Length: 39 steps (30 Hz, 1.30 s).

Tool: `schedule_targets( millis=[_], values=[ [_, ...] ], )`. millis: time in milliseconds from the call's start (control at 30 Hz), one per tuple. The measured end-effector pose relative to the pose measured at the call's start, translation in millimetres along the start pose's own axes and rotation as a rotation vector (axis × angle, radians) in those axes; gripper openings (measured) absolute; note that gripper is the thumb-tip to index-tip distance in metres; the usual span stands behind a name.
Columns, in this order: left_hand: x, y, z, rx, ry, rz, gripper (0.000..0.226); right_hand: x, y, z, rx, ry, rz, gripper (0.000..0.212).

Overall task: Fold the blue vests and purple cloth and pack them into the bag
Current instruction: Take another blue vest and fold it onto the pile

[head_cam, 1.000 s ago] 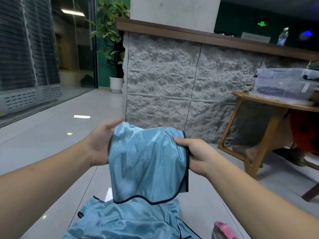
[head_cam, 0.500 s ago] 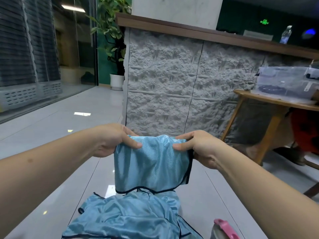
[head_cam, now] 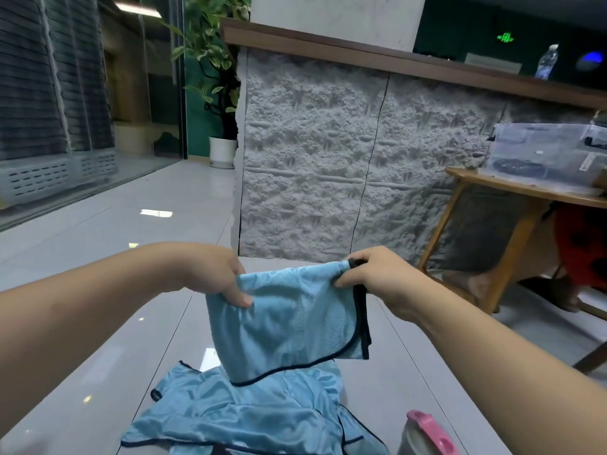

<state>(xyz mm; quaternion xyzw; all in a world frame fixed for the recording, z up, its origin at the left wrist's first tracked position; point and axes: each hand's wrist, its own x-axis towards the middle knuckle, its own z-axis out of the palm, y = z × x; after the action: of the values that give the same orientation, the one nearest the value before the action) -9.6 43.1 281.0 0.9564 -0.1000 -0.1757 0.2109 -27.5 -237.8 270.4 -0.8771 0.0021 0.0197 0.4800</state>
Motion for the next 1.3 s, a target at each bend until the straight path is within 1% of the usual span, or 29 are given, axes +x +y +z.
schedule_targets(
  millis=[33, 67, 100, 133, 167, 200, 233, 267, 333, 400, 467, 500, 600, 633, 667, 733, 767, 833, 900, 967, 1033, 1100, 1167, 1233, 1300],
  values=[
    [-2, -2, -2, 0.017, -0.072, 0.027, 0.016, 0, 0, 0, 0.076, -0.019, -0.027, 0.018],
    [-4, -4, -3, -0.001, -0.177, 0.06, 0.013, 0, 0, 0, 0.141, -0.032, -0.045, 0.02],
    [-5, -5, -3, -0.056, -0.293, 0.107, 0.019, -1, -2, 0, 0.19, -0.047, -0.058, 0.022],
    [-6, -5, -1, -0.153, -0.386, 0.165, 0.032, -2, -4, 1, 0.227, -0.066, -0.066, 0.023],
    [-5, -5, 3, -0.3, -0.446, 0.22, 0.049, -3, -8, 1, 0.236, -0.085, -0.074, 0.023],
    [-3, -2, 8, -0.467, -0.468, 0.259, 0.065, -4, -11, 2, 0.22, -0.102, -0.084, 0.025],
    [-1, 3, 12, -0.612, -0.482, 0.305, 0.072, -4, -15, 2, 0.194, -0.118, -0.1, 0.027],
    [1, 8, 18, -0.713, -0.492, 0.353, 0.07, -6, -18, 3, 0.167, -0.141, -0.119, 0.031],
    [4, 20, 31, -0.785, -0.45, 0.391, 0.054, -7, -24, 5, 0.121, -0.189, -0.152, 0.037],
    [7, 29, 44, -0.786, -0.384, 0.338, 0.04, -7, -28, 6, 0.083, -0.203, -0.169, 0.039],
    [9, 31, 54, -0.822, -0.334, 0.273, 0.024, -6, -28, 7, 0.04, -0.18, -0.156, 0.04],
    [8, 30, 57, -0.851, -0.319, 0.25, 0.023, -4, -26, 7, 0.037, -0.17, -0.138, 0.042],
    [7, 26, 61, -1.004, -0.295, 0.232, 0.034, 3, -11, 4, 0.086, -0.103, -0.1, 0.047],
    [6, 25, 61, -1.061, -0.27, 0.218, 0.036, 5, -5, 2, 0.145, -0.073, -0.096, 0.049],
    [6, 23, 60, -1.112, -0.236, 0.188, 0.035, 6, 3, 2, 0.253, -0.059, -0.076, 0.057],
    [5, 21, 59, -1.202, -0.178, 0.116, 0.033, 11, 22, 3, 0.496, -0.072, 0.029, 0.087],
    [4, 20, 59, -1.24, -0.159, 0.094, 0.033, 12, 32, 6, 0.576, -0.102, 0.091, 0.097],
    [3, 19, 60, -1.299, -0.12, 0.074, 0.033, 13, 49, 18, 0.685, -0.227, 0.198, 0.108],
    [4, 18, 61, -1.347, -0.079, 0.052, 0.031, 10, 61, 34, 0.772, -0.381, 0.258, 0.114],
    [6, 18, 63, -1.379, -0.046, 0.04, 0.032, 0, 63, 50, 0.856, -0.501, 0.264, 0.112],
    [5, 17, 63, -1.392, -0.034, 0.033, 0.032, -9, 61, 63, 0.945, -0.544, 0.246, 0.106],
    [4, 14, 65, -1.371, -0.043, 0.02, 0.032, -14, 61, 71, 1.035, -0.51, 0.21, 0.105],
    [3, 11, 69, -1.354, -0.07, 0.013, 0.033, -20, 59, 74, 1.131, -0.431, 0.161, 0.102],
    [2, 7, 74, -1.347, -0.077, 0.008, 0.033, -25, 57, 78, 1.145, -0.369, 0.119, 0.085],
    [3, 4, 79, -1.335, -0.073, 0.003, 0.032, -23, 59, 83, 1.037, -0.34, 0.124, 0.055]
  ],
)
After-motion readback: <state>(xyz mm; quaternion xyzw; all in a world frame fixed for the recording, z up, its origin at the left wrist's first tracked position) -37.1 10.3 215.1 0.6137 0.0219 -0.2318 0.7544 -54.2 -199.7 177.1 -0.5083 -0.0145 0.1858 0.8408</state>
